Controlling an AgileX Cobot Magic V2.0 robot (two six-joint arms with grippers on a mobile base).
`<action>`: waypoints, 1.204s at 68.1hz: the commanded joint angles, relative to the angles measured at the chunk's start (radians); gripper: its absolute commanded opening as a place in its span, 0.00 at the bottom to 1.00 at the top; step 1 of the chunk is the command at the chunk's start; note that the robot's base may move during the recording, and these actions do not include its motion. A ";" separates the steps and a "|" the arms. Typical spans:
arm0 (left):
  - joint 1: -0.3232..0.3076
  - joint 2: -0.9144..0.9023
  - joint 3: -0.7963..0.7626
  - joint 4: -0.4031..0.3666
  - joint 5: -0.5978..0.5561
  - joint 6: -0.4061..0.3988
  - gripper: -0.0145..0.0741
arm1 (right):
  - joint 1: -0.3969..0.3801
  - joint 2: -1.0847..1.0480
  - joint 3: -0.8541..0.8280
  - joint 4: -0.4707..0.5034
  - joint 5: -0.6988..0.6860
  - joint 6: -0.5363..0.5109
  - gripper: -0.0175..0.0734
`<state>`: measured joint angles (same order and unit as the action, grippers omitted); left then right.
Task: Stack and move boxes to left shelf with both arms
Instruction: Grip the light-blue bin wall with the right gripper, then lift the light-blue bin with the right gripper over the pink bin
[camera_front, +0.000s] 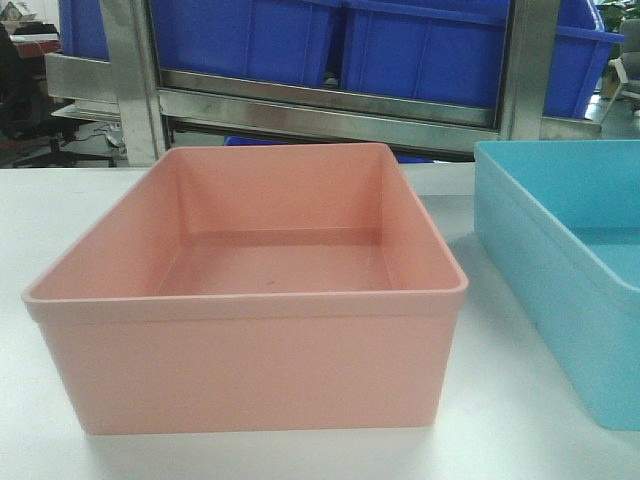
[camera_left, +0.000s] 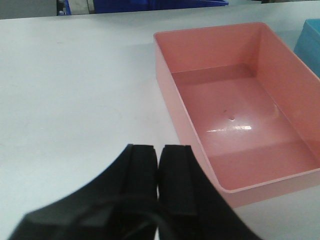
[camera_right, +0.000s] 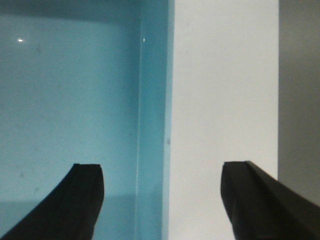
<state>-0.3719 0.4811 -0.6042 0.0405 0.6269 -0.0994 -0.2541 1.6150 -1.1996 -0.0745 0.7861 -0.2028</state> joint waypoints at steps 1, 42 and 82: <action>-0.008 0.003 -0.029 0.003 -0.073 0.001 0.15 | -0.013 0.014 -0.034 -0.015 -0.067 -0.012 0.82; -0.008 0.003 -0.029 0.003 -0.073 0.001 0.15 | -0.030 0.136 -0.037 -0.011 -0.123 -0.011 0.26; -0.008 0.003 -0.029 -0.005 -0.071 0.001 0.15 | -0.029 -0.193 -0.042 0.223 0.028 0.080 0.25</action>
<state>-0.3719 0.4811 -0.6042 0.0405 0.6269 -0.0994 -0.2797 1.5245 -1.2032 0.0683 0.8208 -0.1769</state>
